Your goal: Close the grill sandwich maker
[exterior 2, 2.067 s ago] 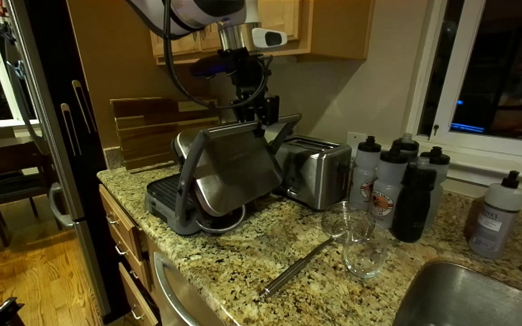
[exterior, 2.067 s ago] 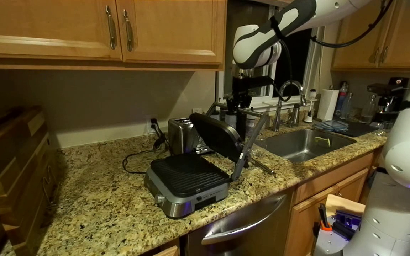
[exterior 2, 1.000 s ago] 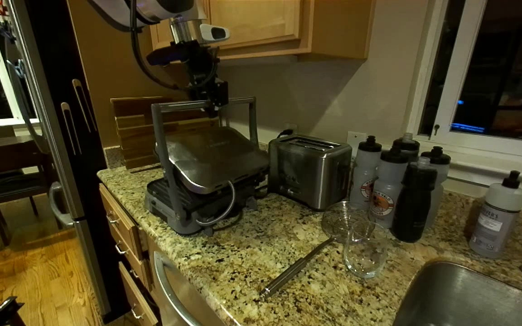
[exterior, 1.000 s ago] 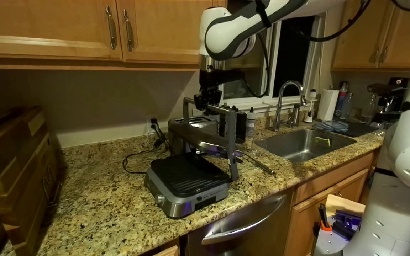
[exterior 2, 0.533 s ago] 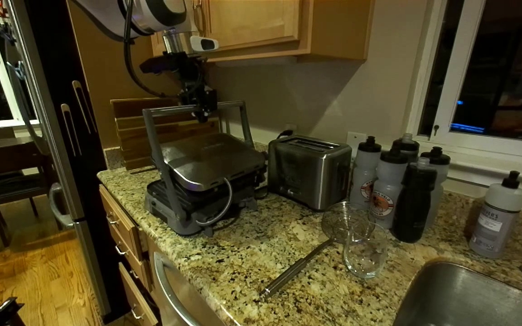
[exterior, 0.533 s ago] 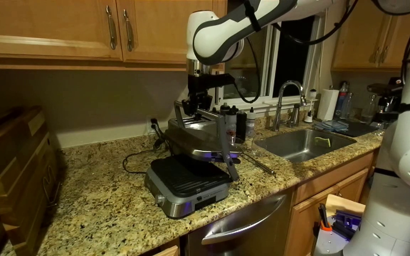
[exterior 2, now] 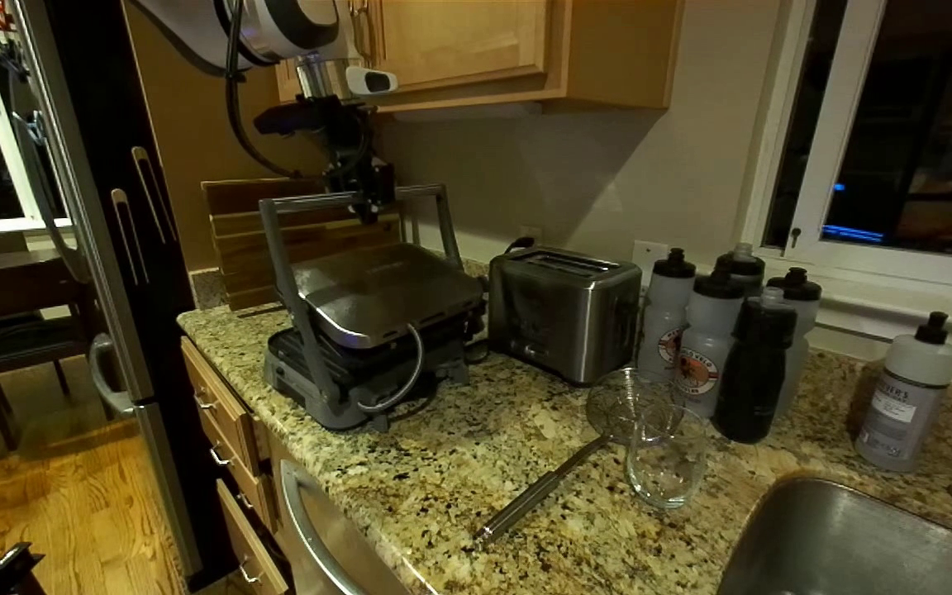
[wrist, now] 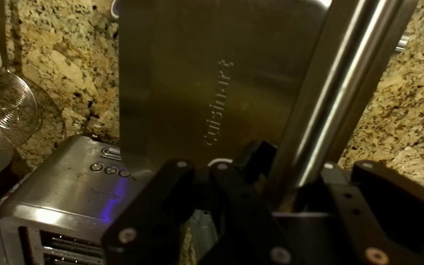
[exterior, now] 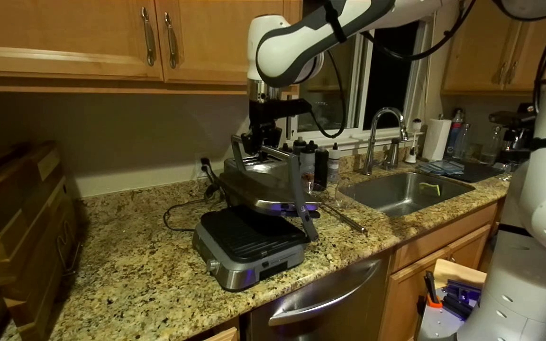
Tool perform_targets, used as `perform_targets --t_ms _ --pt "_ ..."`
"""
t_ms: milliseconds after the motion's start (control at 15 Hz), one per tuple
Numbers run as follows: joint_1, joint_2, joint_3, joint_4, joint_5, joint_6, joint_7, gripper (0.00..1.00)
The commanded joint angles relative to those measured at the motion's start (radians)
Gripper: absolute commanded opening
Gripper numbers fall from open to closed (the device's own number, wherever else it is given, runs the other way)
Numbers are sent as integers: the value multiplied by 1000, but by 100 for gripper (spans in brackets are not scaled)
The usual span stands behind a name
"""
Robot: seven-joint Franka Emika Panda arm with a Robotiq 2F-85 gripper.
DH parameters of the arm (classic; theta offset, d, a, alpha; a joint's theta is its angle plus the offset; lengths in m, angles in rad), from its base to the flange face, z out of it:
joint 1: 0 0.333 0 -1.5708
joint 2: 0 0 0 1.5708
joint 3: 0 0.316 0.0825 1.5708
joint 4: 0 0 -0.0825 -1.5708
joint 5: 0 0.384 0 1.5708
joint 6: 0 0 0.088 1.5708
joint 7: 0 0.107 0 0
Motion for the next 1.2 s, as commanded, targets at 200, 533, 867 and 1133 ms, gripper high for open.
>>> perform_targets --t_ms 200,533,867,1133 --pt "33 46 11 38 25 18 8 6" --pt "75 133 34 98 39 36 19 5" --pt "102 204 40 143 74 42 17 5" --pt "119 252 42 181 89 37 14 5"
